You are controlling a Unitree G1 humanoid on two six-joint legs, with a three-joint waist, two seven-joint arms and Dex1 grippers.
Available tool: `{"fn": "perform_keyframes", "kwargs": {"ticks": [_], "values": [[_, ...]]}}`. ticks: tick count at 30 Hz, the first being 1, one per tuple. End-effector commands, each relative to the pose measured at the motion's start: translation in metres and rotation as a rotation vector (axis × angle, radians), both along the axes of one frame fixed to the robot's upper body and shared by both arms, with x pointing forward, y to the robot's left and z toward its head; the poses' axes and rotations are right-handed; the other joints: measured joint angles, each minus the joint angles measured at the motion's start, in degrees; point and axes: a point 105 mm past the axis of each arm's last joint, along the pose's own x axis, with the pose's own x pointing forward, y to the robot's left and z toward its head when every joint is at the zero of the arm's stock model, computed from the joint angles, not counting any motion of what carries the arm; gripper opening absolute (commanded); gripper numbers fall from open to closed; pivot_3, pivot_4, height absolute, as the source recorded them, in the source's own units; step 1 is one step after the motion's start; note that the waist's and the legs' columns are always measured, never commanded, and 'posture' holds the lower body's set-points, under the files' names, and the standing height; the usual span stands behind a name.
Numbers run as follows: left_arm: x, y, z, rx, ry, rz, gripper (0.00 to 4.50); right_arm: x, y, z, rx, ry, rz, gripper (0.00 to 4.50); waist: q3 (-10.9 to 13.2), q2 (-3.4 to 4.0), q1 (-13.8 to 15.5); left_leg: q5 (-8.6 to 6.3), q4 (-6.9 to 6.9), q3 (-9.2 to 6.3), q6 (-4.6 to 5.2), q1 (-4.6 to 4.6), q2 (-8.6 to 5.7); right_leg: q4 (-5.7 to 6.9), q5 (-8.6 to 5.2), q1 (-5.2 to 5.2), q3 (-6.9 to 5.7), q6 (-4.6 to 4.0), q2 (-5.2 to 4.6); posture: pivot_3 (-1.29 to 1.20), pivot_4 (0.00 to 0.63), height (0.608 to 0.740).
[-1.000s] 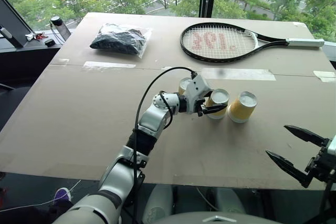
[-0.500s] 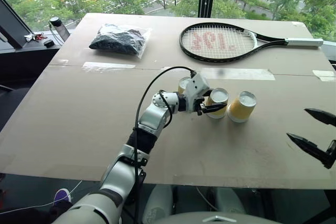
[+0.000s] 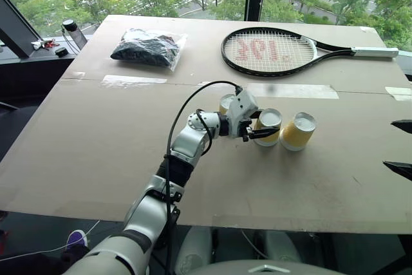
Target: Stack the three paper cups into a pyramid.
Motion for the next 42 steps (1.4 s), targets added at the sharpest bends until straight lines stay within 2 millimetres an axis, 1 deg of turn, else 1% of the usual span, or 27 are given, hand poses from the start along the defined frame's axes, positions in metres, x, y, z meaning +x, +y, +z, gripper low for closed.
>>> {"fn": "perform_keyframes", "kwargs": {"ticks": [1,2,3,7,11,15,17,19,21,23,24,26,28,32,36,42], "values": [[0.002,0.001,0.009,-0.023,-0.014,-0.004,3.97,-0.002,-0.003,0.007,-0.016,-0.045,-0.011,4.5,0.0,0.0,0.0,0.0,0.0,0.0,0.0,0.0,0.0,0.0,0.0,0.0,0.0,0.0,0.0,0.0,0.15,0.74],[0.002,0.001,0.012,-0.039,-0.023,0.006,4.39,-0.002,-0.003,0.006,-0.015,-0.045,-0.011,4.5,0.0,0.0,0.01,0.0,0.0,0.0,0.0,0.0,0.0,0.0,0.0,0.0,0.0,0.0,0.0,0.0,0.15,0.74],[0.003,0.002,0.016,-0.056,-0.029,0.016,4.45,-0.002,-0.003,0.006,-0.015,-0.045,-0.012,4.5,0.0,0.0,0.01,0.0,0.0,0.0,0.0,0.0,0.0,0.0,0.0,0.0,0.0,0.0,0.0,0.0,0.15,0.74],[-0.001,0.01,0.031,-0.103,-0.047,0.011,4.45,-0.003,-0.003,0.005,-0.008,-0.048,-0.012,4.5,0.0,0.0,-0.04,0.0,0.01,0.0,-0.01,0.0,0.01,0.0,0.0,0.0,0.0,0.0,0.0,0.0,0.15,0.74],[-0.012,0.027,0.054,-0.154,-0.067,0.0,4.45,-0.004,-0.002,0.0,0.005,-0.042,-0.012,4.5,-0.01,0.02,-0.1,0.02,0.0,0.0,-0.03,0.01,0.03,0.01,0.0,0.0,0.02,0.0,-0.01,0.0,0.15,0.74],[-0.023,0.055,0.077,-0.195,-0.063,0.022,4.45,-0.004,-0.001,-0.003,0.022,-0.04,-0.007,4.5,0.0,0.03,-0.1,0.07,0.0,-0.01,-0.12,0.01,0.04,0.02,0.0,0.01,0.11,0.0,-0.03,0.0,0.15,0.74],[-0.024,0.067,0.09,-0.25,-0.045,0.049,4.45,-0.004,0.0,-0.006,0.027,-0.038,-0.005,4.5,0.0,0.03,-0.11,0.08,0.0,-0.01,-0.14,0.03,0.05,0.01,0.0,0.02,0.15,0.0,-0.03,0.0,0.15,0.74],[-0.02,0.08,0.1,-0.287,-0.051,0.108,4.45,-0.003,0.001,-0.008,0.033,-0.036,-0.001,4.5,-0.01,0.04,-0.03,0.08,0.02,-0.02,-0.14,0.04,0.05,0.02,0.0,0.04,0.13,0.0,-0.04,0.0,0.15,0.74],[-0.007,0.101,0.093,-0.264,-0.069,0.238,4.45,-0.003,0.004,-0.01,0.044,-0.037,0.008,4.5,-0.01,0.03,0.0,0.05,0.06,-0.09,-0.09,0.12,0.05,-0.02,0.0,0.19,0.07,0.0,-0.05,0.0,0.15,0.74],[0.006,0.115,0.078,-0.201,-0.077,0.349,4.45,-0.002,0.005,-0.011,0.051,-0.038,0.014,4.5,-0.01,0.04,-0.01,0.02,0.06,-0.08,-0.04,0.18,0.04,-0.02,0.0,0.24,0.08,0.0,-0.04,0.0,0.15,0.74],[0.011,0.119,0.072,-0.178,-0.077,0.384,4.45,-0.002,0.006,-0.012,0.052,-0.038,0.015,4.5,-0.01,0.04,0.0,0.02,0.06,-0.08,-0.04,0.18,0.03,-0.02,0.0,0.25,0.07,0.0,-0.04,0.0,0.15,0.74],[0.015,0.116,0.059,-0.147,-0.066,0.399,4.45,-0.001,0.006,-0.013,0.053,-0.037,0.017,4.5,-0.01,0.03,0.09,0.02,0.06,-0.09,-0.04,0.19,0.02,-0.02,0.0,0.26,0.06,0.0,-0.04,0.0,0.15,0.74],[0.017,0.113,0.054,-0.135,-0.067,0.397,4.45,-0.001,0.006,-0.013,0.053,-0.037,0.018,4.5,0.01,0.01,0.11,0.02,0.08,-0.11,-0.04,0.19,0.01,-0.04,0.0,0.29,0.02,0.0,-0.03,0.0,0.15,0.74],[0.02,0.104,0.039,-0.103,-0.032,0.369,4.45,-0.003,0.007,-0.011,0.048,-0.039,0.014,4.5,0.02,0.0,0.02,0.01,0.07,-0.11,-0.04,0.17,0.01,-0.06,0.0,0.29,0.02,0.0,-0.05,0.0,0.15,0.74],[0.027,0.099,0.029,-0.081,-0.038,0.376,4.45,-0.004,0.007,-0.011,0.042,-0.04,0.006,4.5,0.01,0.0,-0.01,0.01,0.05,-0.11,-0.03,0.19,0.01,-0.05,0.0,0.29,0.03,0.0,-0.05,0.0,0.15,0.74],[0.035,0.091,0.024,-0.062,-0.074,0.35,4.45,-0.007,0.008,-0.011,0.036,-0.04,-0.008,4.5,0.02,0.0,0.0,0.01,0.06,-0.11,-0.02,0.18,0.01,-0.05,0.0,0.28,0.03,0.0,-0.05,0.0,0.15,0.74]]}}
